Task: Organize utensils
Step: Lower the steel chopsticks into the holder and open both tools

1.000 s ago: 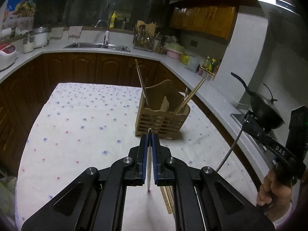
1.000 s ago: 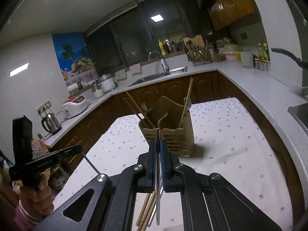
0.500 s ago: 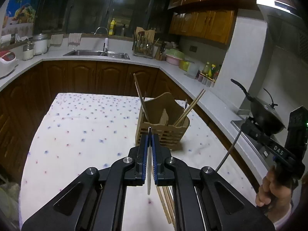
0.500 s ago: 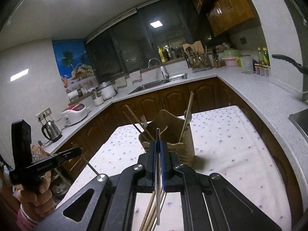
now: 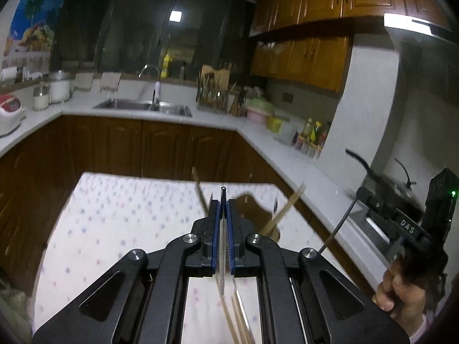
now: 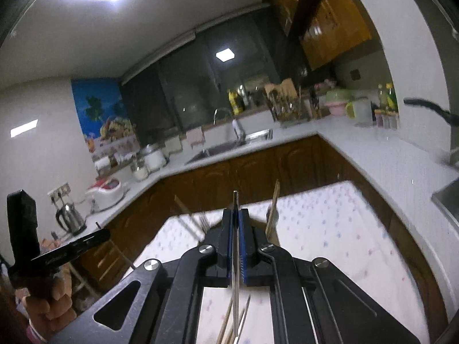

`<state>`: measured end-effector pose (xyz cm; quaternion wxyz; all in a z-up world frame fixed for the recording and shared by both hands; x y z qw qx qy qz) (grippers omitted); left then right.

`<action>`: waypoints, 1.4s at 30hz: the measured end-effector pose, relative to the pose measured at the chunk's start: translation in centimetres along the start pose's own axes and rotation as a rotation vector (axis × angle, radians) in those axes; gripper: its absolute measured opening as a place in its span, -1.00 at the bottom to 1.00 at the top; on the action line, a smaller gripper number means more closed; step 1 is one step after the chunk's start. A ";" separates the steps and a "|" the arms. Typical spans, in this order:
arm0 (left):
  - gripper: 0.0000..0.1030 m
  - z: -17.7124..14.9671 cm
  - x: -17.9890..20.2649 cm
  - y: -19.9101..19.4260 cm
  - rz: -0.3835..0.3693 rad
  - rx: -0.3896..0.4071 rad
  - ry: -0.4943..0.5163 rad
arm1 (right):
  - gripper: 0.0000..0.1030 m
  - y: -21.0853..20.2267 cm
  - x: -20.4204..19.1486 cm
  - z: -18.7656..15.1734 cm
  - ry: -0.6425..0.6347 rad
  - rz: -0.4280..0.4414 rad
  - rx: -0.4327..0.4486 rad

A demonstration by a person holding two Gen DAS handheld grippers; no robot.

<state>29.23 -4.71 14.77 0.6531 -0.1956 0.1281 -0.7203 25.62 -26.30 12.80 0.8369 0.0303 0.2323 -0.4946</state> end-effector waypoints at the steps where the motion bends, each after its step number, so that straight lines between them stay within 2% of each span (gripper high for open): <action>1: -0.92 1.2 0.3 0.3 -0.001 0.018 -0.001 | -0.92 0.3 0.1 0.8 -0.005 -0.002 0.019; 7: -0.93 5.3 1.4 3.1 0.017 0.082 -0.023 | -0.92 3.0 1.4 5.0 -0.024 -0.026 0.109; 11: -0.92 5.9 1.5 6.0 0.039 0.081 -0.048 | -0.92 5.2 2.8 5.7 -0.034 -0.054 0.125; 18: -0.92 2.4 1.6 11.0 0.064 0.014 -0.073 | -0.92 7.9 4.4 2.9 -0.052 -0.092 0.089; 28: -0.91 -3.4 1.4 14.2 0.069 -0.094 -0.055 | -0.91 9.5 7.8 -2.9 0.003 -0.122 -0.005; 42: -0.90 -4.0 1.7 14.5 0.071 -0.111 -0.039 | -0.91 9.9 8.1 -3.2 0.031 -0.113 -0.044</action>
Point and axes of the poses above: each gripper's, at about its wrist camera, not at the fingertips, and y roughly the way its jaws point, x to its right, z to its top, the point moved 10 cm from there along y, roughly the way its jaws point, and after that the axes turned 15 degrees about z, right-handed, at the moved point
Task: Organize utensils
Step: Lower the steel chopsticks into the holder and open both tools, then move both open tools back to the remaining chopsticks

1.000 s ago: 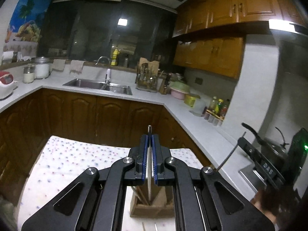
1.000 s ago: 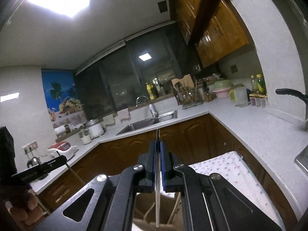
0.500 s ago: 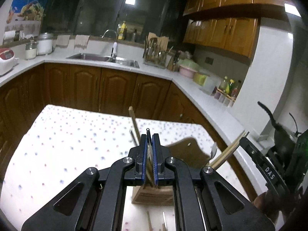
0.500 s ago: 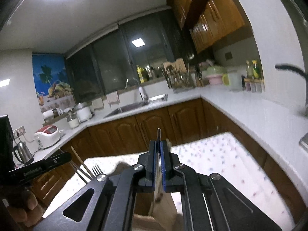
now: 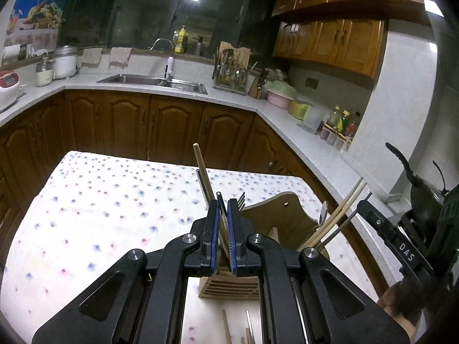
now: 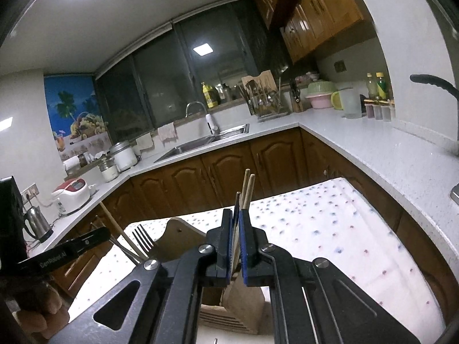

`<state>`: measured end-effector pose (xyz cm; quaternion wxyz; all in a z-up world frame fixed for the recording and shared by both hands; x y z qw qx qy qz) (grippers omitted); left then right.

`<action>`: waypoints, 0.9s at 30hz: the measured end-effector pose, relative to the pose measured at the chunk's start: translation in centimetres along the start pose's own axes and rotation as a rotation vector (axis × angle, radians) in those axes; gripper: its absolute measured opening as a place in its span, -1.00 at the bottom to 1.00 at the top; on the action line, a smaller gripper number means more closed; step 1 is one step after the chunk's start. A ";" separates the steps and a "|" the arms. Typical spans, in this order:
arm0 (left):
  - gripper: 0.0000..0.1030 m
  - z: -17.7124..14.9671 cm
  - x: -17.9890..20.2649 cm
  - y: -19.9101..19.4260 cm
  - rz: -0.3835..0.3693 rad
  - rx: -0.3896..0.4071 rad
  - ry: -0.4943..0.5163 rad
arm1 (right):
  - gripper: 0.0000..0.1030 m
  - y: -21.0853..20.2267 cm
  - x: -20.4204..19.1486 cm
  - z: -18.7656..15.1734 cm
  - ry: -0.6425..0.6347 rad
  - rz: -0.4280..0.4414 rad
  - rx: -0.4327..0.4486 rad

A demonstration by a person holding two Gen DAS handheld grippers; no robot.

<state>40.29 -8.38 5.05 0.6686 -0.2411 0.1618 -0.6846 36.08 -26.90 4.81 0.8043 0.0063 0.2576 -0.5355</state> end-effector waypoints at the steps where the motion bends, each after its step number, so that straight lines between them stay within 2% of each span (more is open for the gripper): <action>1: -0.90 0.1 -0.1 0.1 -0.004 -0.007 0.001 | -0.91 0.1 0.1 0.0 0.005 0.001 -0.002; 6: -0.81 0.0 -0.3 -0.1 -0.029 -0.041 -0.011 | -0.75 -0.4 0.0 0.2 0.015 0.013 0.014; 7: -0.64 0.0 -0.4 -0.4 -0.033 -0.044 -0.017 | -0.57 -0.6 -0.1 0.2 0.021 0.017 0.020; 8: -0.36 0.0 -0.5 -0.7 -0.042 -0.046 -0.025 | -0.42 -1.0 -0.2 0.3 0.028 0.024 0.031; 10: -0.01 0.0 -0.9 -1.7 -0.054 -0.038 -0.044 | 0.25 -1.7 -0.4 0.7 0.033 0.033 0.052; 12: 0.19 -0.2 -1.4 -3.2 -0.056 -0.018 -0.049 | 0.51 -2.8 -0.9 1.0 0.022 0.039 0.079; 14: 0.65 -0.6 -2.1 -4.2 -0.040 -0.008 -0.052 | 0.66 -4.0 -1.2 1.1 0.011 0.038 0.099; 15: 0.72 -1.1 -2.9 -5.0 -0.023 0.002 -0.063 | 0.75 -4.6 -1.2 1.0 0.013 0.034 0.103; 18: 0.81 -2.9 -4.6 -6.0 -0.002 -0.003 -0.090 | 0.86 -6.1 -1.2 0.2 0.036 0.037 0.108; 21: 0.82 -5.8 -6.8 -6.6 0.015 -0.053 -0.146 | 0.95 -7.4 -1.1 -1.5 0.067 0.035 0.093; 27: 0.82 -11.8 -10.4 -6.8 0.043 -0.178 -0.235 | 0.96 -9.6 -0.8 -6.2 0.120 0.019 0.019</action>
Point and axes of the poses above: each gripper's, at about its wrist camera, not at the fingertips, and y roughly the way its jaws point, x to its right, z to its top, the point moved 10 cm from there along y, roughly the way its jaws point, and after that the axes turned 15 degrees about z, right-handed, at the moved point
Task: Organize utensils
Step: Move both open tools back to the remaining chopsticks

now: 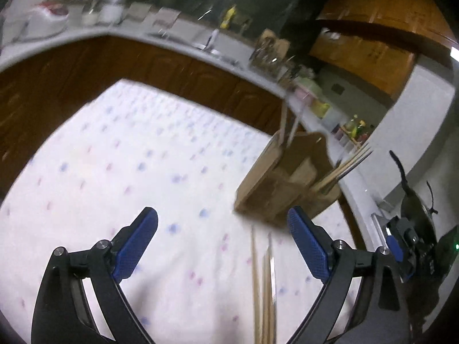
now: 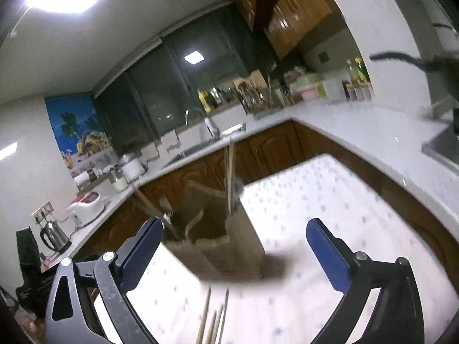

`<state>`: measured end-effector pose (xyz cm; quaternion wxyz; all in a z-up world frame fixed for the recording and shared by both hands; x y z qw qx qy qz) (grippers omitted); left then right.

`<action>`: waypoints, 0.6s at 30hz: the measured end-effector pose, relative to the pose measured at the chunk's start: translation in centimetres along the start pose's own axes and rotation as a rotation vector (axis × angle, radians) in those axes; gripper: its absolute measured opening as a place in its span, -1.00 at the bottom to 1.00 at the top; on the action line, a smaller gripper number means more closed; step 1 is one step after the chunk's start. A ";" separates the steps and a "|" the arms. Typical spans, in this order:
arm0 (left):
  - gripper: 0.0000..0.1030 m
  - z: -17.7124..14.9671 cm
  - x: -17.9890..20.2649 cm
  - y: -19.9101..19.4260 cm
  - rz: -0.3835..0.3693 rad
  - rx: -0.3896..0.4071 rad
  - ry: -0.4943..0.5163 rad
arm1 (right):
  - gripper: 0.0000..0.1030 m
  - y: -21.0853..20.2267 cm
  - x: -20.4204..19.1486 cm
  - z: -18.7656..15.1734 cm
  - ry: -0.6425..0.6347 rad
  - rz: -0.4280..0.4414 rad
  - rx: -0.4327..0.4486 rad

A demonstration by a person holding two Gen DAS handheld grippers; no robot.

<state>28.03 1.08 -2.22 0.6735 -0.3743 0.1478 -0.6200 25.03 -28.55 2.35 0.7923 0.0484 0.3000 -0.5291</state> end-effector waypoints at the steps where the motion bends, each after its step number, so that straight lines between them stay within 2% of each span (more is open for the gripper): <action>1: 0.82 -0.9 -0.7 0.0 0.003 -0.013 -0.009 | 0.96 -0.4 0.1 -0.9 0.007 -0.004 -0.014; 9: 0.82 -4.8 -3.9 -0.4 0.065 -0.055 -0.021 | 0.96 -2.1 -0.4 -6.4 0.010 -0.025 -0.110; 18: 0.82 -8.1 -6.7 0.1 0.116 -0.108 -0.008 | 0.96 -1.7 -1.5 -11.1 -0.007 -0.023 -0.214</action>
Point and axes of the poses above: each gripper's, at about its wrist camera, not at the fingertips, and y roughly the way its jaws point, x to its right, z to its top, the point moved 10 cm from there along y, roughly the way its jaws point, and after that the axes turned 15 degrees about z, right-handed, at the moved point
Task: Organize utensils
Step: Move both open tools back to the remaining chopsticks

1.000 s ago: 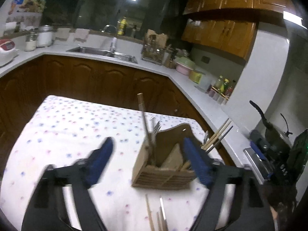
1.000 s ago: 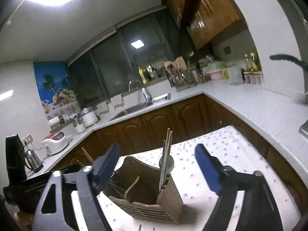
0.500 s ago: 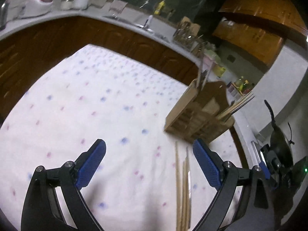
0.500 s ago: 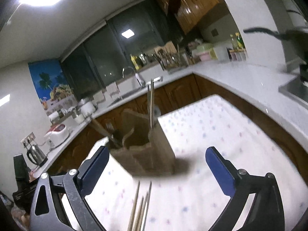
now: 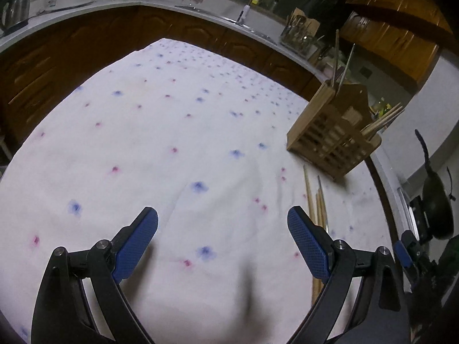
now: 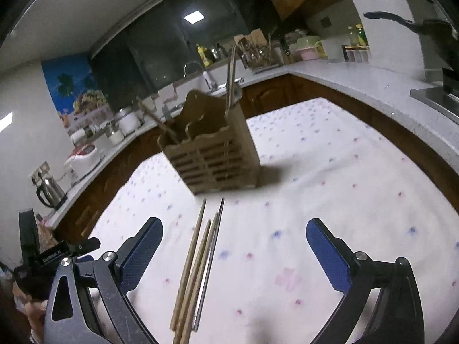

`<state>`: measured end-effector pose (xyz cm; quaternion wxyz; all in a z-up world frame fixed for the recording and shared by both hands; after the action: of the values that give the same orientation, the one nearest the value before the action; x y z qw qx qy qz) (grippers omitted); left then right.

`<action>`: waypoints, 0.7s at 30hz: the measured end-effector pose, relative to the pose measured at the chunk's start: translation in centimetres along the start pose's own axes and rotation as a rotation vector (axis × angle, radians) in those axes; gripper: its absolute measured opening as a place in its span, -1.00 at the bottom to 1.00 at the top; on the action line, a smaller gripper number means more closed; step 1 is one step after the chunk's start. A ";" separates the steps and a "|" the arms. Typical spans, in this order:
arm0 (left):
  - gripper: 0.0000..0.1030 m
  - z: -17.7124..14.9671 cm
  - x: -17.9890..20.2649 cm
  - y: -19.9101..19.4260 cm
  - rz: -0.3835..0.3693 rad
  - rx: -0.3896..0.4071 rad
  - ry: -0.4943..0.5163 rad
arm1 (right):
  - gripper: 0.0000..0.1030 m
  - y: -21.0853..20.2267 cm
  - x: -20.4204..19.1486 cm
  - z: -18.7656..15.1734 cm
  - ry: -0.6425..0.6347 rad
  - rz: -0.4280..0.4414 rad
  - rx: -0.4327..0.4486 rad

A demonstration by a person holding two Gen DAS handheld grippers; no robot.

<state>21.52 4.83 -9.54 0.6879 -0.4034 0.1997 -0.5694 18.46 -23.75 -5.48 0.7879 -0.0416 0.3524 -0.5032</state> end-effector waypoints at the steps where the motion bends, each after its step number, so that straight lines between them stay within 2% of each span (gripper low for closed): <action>1: 0.82 -0.2 -0.2 0.0 0.003 -0.001 0.003 | 0.96 0.2 -0.2 -0.3 -0.003 0.002 -0.009; 5: 0.82 -0.5 -0.6 0.0 0.020 -0.001 0.021 | 0.96 1.4 -1.0 -2.0 -0.032 0.012 -0.071; 7: 0.82 -0.7 -0.7 0.1 0.026 -0.004 0.026 | 0.88 2.6 -1.4 -3.1 -0.055 0.014 -0.133; 8: 0.82 -0.8 -0.7 0.1 0.027 -0.007 0.027 | 0.80 3.1 -1.6 -3.7 -0.065 0.011 -0.161; 10: 0.82 -0.9 -0.9 0.2 0.033 -0.012 0.030 | 0.39 4.3 -1.9 -4.7 -0.071 0.015 -0.213; 13: 0.82 -1.0 -0.8 0.2 0.036 -0.017 0.036 | -0.01 5.9 -1.7 -5.9 -0.066 0.006 -0.272; 15: 0.82 -1.0 -0.6 0.3 0.040 -0.017 0.047 | -0.19 6.8 -1.8 -6.4 -0.070 0.000 -0.300; 19: 0.82 -1.0 0.1 0.1 0.052 -0.010 0.087 | -0.30 8.8 -1.6 -7.5 -0.072 -0.003 -0.367; 21: 0.82 -1.1 0.7 0.3 0.058 -0.018 0.111 | -0.37 8.9 -1.6 -7.3 -0.092 -0.019 -0.364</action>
<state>21.06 3.81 -10.31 0.6884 -0.3714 0.2541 -0.5689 20.53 -15.95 -13.87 0.7779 -0.2099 0.4009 -0.4360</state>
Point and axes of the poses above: each gripper's, at about its wrist camera, not at the fingertips, and y roughly the way its jaws point, x to its right, z to its top, the point moved 10 cm from there along y, roughly the way its jaws point, and after that the axes turned 15 degrees about z, right-handed, at the moved point
